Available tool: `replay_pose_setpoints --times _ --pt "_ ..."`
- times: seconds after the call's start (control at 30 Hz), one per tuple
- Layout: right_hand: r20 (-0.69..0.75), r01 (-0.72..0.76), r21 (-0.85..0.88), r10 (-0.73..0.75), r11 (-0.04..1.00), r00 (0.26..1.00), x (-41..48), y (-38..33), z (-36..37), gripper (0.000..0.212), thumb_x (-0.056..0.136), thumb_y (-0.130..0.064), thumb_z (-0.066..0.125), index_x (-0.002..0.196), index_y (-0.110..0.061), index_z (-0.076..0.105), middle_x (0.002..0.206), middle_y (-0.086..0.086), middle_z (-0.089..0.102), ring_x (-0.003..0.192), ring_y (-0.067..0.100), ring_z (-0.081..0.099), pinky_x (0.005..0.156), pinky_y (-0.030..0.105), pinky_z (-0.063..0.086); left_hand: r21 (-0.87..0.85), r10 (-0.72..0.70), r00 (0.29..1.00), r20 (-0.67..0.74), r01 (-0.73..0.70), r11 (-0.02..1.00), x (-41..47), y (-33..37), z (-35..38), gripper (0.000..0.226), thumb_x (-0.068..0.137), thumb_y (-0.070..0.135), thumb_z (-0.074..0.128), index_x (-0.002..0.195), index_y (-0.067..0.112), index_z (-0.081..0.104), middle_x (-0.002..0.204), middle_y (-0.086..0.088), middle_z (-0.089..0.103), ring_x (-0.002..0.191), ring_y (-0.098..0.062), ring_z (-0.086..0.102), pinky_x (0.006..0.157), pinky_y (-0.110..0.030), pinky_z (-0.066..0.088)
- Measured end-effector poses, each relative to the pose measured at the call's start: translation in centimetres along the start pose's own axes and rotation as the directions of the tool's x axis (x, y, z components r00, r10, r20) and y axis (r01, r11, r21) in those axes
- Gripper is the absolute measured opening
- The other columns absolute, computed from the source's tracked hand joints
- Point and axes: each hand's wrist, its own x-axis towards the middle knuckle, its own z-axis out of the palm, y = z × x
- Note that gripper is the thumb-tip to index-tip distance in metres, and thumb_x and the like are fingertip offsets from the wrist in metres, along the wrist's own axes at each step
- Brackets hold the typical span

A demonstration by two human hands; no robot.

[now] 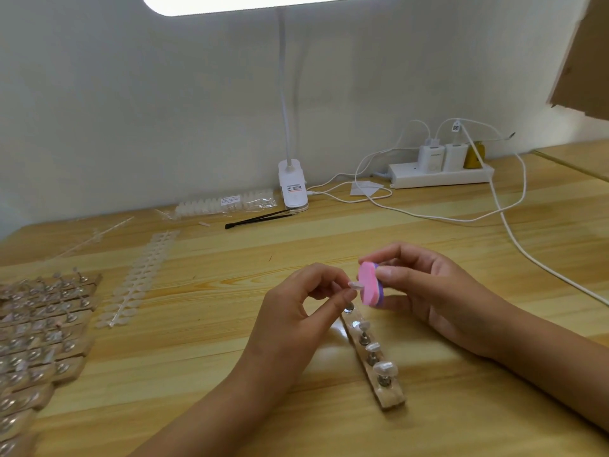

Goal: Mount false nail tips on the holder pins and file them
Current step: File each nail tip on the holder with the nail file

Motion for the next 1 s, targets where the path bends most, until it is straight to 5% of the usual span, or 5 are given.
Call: replay_pose_setpoints --times 0.2,0.63,0.83,1.0 --pt "-0.065 0.047 0.002 -0.047 0.999 0.997 0.17 0.10 -0.05 0.018 0.077 -0.019 0.073 0.094 -0.016 0.077 0.086 0.007 0.071 0.083 0.012 0.070 0.073 0.023 0.057 0.040 0.027 1.000 0.001 -0.027 0.999 -0.01 -0.14 0.08 0.011 0.089 0.019 0.070 0.089 0.029 0.067 0.084 0.010 0.067 0.087 -0.015 0.062 0.081 -0.025 0.048" --pt "0.068 0.007 -0.050 -0.003 0.999 0.998 -0.20 0.11 -0.21 0.022 0.079 -0.022 0.074 0.100 -0.015 0.075 0.092 0.006 0.072 0.088 0.015 0.071 0.074 0.023 0.056 0.049 0.031 1.000 -0.004 -0.030 0.998 -0.02 0.03 -0.01 0.009 0.089 0.019 0.070 0.090 0.027 0.068 0.084 0.012 0.067 0.086 -0.014 0.062 0.081 -0.025 0.049" --pt "-0.159 0.045 0.023 -0.041 0.999 0.986 0.72 0.37 -0.26 0.029 0.073 -0.019 0.072 0.100 -0.008 0.071 0.089 0.009 0.072 0.085 0.014 0.071 0.073 0.024 0.057 0.105 0.092 0.995 0.026 -0.095 0.990 -0.16 0.36 0.26 0.007 0.087 0.030 0.068 0.093 0.030 0.068 0.090 0.015 0.068 0.092 -0.011 0.063 0.081 -0.016 0.046" --pt "0.012 0.026 0.023 -0.026 0.999 1.000 0.07 0.06 -0.42 0.023 0.076 -0.020 0.077 0.098 -0.016 0.076 0.091 0.006 0.070 0.084 0.013 0.070 0.073 0.024 0.057 0.032 0.074 0.997 -0.029 -0.073 0.997 -0.07 0.34 0.05 0.012 0.084 0.021 0.073 0.093 0.024 0.065 0.086 0.012 0.068 0.086 -0.010 0.065 0.081 -0.020 0.050"
